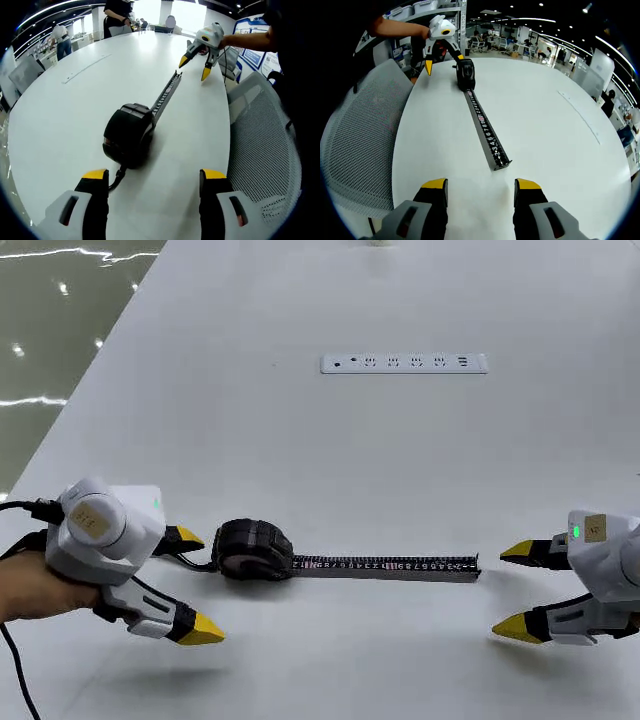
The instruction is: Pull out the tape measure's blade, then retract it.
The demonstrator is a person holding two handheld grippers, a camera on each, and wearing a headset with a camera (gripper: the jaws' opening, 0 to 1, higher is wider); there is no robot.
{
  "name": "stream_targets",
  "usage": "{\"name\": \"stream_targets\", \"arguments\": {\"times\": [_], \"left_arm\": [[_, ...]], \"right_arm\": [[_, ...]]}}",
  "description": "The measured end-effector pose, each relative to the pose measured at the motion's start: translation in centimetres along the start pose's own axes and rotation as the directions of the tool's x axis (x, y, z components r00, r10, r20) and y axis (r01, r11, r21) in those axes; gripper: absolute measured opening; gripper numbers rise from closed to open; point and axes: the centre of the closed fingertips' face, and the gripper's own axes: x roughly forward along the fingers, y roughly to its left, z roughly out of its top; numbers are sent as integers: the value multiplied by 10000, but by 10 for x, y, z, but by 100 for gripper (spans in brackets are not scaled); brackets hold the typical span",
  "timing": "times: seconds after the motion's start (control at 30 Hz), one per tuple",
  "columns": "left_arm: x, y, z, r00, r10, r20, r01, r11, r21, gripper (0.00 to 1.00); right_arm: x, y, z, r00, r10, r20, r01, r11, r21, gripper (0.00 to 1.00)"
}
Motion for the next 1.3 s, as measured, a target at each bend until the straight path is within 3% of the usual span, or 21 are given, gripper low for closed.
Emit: {"name": "stream_targets", "arguments": {"times": [0.37,0.67,0.87,1.3], "left_arm": [[-2,-12,-3,9956,583,730,-509,9937,-999,76],[-2,-21,2,9766,1475,1563,-1161,9742,-1937,82],[-5,-26,9,9559,2168,1984,-1655,9550,-2461,89],[-10,-35,18,9308,2835,2308,-2064,9286,-3083,96]], "right_arm": [[-2,12,3,9989,-401,233,381,9961,796,59],[-3,22,9,9946,-851,586,752,9851,1547,70],[-5,30,13,9917,-1046,752,883,9768,1953,75],[-9,40,23,9804,-1678,1033,1327,9497,2836,86]]}}
